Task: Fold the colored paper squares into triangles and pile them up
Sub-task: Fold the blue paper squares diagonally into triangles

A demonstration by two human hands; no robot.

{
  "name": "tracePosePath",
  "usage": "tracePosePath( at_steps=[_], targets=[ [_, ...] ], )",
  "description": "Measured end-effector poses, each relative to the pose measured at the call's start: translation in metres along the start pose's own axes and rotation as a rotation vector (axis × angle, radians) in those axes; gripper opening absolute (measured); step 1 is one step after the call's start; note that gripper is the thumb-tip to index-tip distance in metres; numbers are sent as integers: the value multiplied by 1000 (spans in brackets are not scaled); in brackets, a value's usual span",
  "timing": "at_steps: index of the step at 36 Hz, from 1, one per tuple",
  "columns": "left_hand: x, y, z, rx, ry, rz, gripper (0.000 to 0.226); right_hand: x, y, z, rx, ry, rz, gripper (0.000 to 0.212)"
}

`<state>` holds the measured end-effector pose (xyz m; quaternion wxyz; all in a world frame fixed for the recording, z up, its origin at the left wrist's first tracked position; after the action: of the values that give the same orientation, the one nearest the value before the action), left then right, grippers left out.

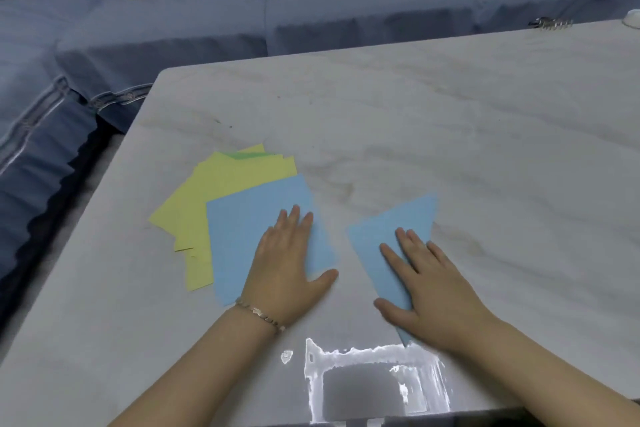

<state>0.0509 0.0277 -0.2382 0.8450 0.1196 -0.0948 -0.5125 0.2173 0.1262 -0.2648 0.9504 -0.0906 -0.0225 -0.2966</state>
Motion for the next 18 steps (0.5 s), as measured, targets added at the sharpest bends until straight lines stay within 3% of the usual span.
tracePosePath(
  at_steps=[5, 7, 11, 16, 18],
  targets=[
    [22, -33, 3, -152, -91, 0, 92, -16, 21, 11, 45, -23, -106, 101],
    [24, -36, 9, -189, -85, -12, 97, -21, 33, 18, 79, -39, -188, 93],
    [19, -31, 14, -254, 112, -176, 51, -27, 49, 28, 72, -87, -289, 73],
    [16, -21, 17, -326, 207, -322, 41, -21, 9, 30, 29, -127, 16, 95],
    [14, -18, 16, -353, 231, -361, 44, -14, -9, 25, 58, -163, 123, 92]
  ],
)
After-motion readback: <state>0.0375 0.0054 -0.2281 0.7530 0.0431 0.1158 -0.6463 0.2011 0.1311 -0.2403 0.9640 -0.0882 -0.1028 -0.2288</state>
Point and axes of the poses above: each hand's wrist, its own x-axis away from the middle knuckle, its own z-axis out of the back of the hand, y = z × x, the point moved 6 cm from there along -x, towards the middle knuckle, and after that the axes turned 3 degrees about y, right-handed, at the moved point
